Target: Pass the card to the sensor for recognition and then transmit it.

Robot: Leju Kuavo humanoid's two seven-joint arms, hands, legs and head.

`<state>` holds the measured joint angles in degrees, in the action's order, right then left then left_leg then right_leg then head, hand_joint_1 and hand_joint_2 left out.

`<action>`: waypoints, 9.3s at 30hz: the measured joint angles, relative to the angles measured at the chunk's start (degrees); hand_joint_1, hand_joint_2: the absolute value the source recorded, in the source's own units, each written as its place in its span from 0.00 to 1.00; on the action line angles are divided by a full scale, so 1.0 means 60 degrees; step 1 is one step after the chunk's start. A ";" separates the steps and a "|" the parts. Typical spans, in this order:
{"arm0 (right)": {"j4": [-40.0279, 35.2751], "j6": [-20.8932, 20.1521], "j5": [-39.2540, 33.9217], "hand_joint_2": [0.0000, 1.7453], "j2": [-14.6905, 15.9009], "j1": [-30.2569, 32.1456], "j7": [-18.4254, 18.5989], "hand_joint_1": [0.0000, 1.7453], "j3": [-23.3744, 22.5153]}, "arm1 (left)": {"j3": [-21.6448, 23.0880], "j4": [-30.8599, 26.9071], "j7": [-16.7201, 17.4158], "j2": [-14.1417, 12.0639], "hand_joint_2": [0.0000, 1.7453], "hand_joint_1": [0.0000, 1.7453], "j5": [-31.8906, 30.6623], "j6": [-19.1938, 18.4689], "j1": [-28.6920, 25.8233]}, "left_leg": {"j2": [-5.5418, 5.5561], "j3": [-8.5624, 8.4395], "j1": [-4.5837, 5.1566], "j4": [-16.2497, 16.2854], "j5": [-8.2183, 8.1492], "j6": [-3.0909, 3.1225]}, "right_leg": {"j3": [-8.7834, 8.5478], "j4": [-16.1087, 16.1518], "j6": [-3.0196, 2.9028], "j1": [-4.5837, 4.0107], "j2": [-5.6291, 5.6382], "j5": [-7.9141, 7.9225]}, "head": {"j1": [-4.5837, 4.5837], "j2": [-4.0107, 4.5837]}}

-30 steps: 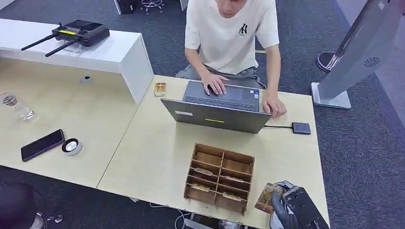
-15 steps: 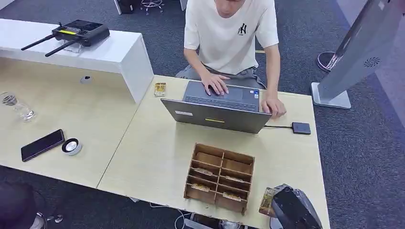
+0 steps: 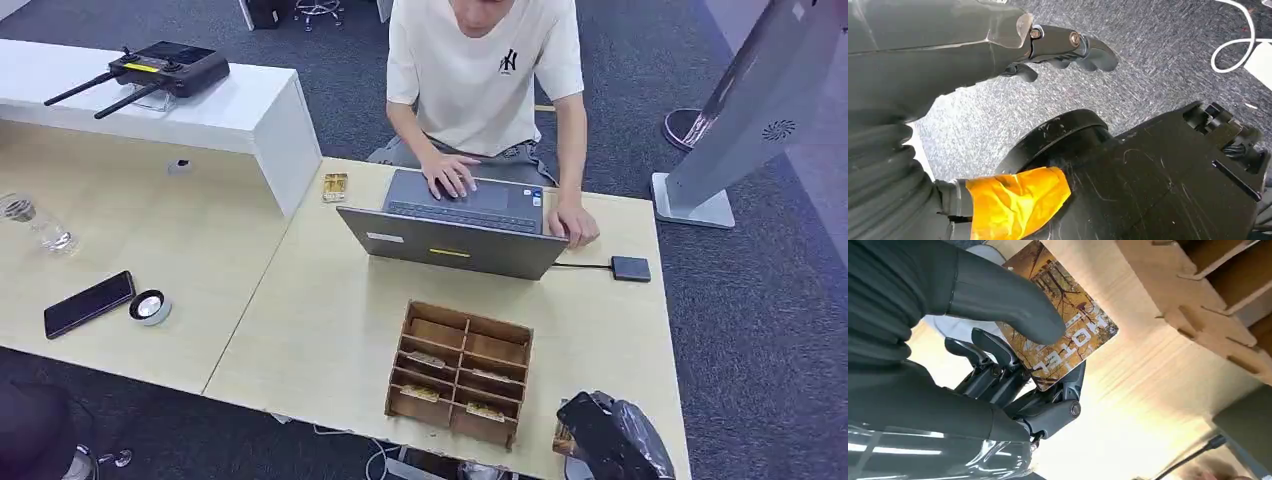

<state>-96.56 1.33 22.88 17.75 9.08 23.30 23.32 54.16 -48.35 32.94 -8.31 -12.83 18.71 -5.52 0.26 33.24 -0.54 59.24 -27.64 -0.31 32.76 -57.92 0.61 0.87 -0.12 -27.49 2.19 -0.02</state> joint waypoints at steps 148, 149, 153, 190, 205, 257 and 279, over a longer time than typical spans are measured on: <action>0.2014 -0.1337 0.1002 1.00 -0.0794 -0.1005 0.0346 1.00 -0.1996 | -0.0371 -0.0211 0.0889 -0.0109 0.00 0.00 -0.2189 -0.1916 0.0143 | -0.0003 0.0001 -0.0001 0.0000 0.0001 -0.0001 | 0.0005 0.0001 0.0000 -0.0001 0.0004 0.0002 | 0.0000 0.0000; 0.2018 -0.1340 0.1002 1.00 -0.0794 -0.1005 0.0346 1.00 -0.1996 | -0.0375 -0.0211 0.0885 -0.0109 0.00 0.00 -0.2197 -0.1920 0.0143 | -0.0003 0.0001 -0.0001 0.0000 0.0001 -0.0001 | 0.0005 0.0001 0.0000 -0.0001 0.0004 0.0002 | 0.0000 0.0000; 0.2022 -0.1355 0.1002 1.00 -0.0794 -0.1007 0.0332 1.00 -0.1996 | -0.0379 -0.0211 0.0878 -0.0102 0.00 0.00 -0.2233 -0.1974 0.0145 | -0.0003 0.0002 -0.0001 0.0000 0.0001 -0.0001 | 0.0005 0.0001 0.0000 -0.0001 0.0004 0.0002 | 0.0000 0.0000; -0.2704 0.0863 0.0055 1.00 -0.1997 -0.1376 -0.3530 1.00 -0.1931 | -0.0860 -0.0455 -0.0007 -0.0007 0.00 0.00 -0.3264 -0.2317 -0.0085 | -0.0002 0.0014 -0.0001 0.0000 0.0002 -0.0001 | 0.0015 0.0000 -0.0001 -0.0001 0.0003 0.0002 | 0.0000 0.0000; -0.3053 0.0163 -0.0011 1.00 -0.2131 -0.2044 -0.3945 1.00 -0.1238 | -0.0863 -0.0164 -0.0660 0.0218 0.00 0.00 -0.3467 -0.2113 0.0008 | -0.0005 0.0015 -0.0004 0.0000 0.0004 -0.0003 | 0.0016 -0.0004 -0.0002 -0.0002 0.0007 0.0003 | 0.0000 0.0000; 0.2750 0.0430 0.7869 1.00 -0.3191 -0.6794 -0.1697 0.00 0.1654 | -0.0044 0.0499 -0.0488 0.0452 0.00 0.00 -0.5180 -0.4306 0.1048 | -0.0002 0.0029 -0.0005 0.0000 0.0033 -0.0016 | 0.0038 -0.0009 -0.0004 -0.0004 0.0008 0.0020 | -0.0004 0.0000; -0.0442 0.0878 0.3158 1.00 -0.3158 -0.4459 -0.3257 0.00 0.1082 | -0.0579 0.0033 -0.0707 0.0364 0.00 0.00 -0.5195 -0.3376 0.0619 | 0.0005 0.0041 -0.0005 0.0000 0.0023 -0.0023 | 0.0050 -0.0006 -0.0003 -0.0004 0.0006 0.0014 | 0.0000 0.0000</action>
<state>-99.21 6.60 41.83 -1.20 -17.68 3.76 29.81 50.69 -48.15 28.70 -6.12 -44.00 -1.55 -1.81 0.29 33.48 -0.56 59.24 -27.50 -0.45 33.06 -57.95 0.59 0.85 -0.08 -27.41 2.19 -0.02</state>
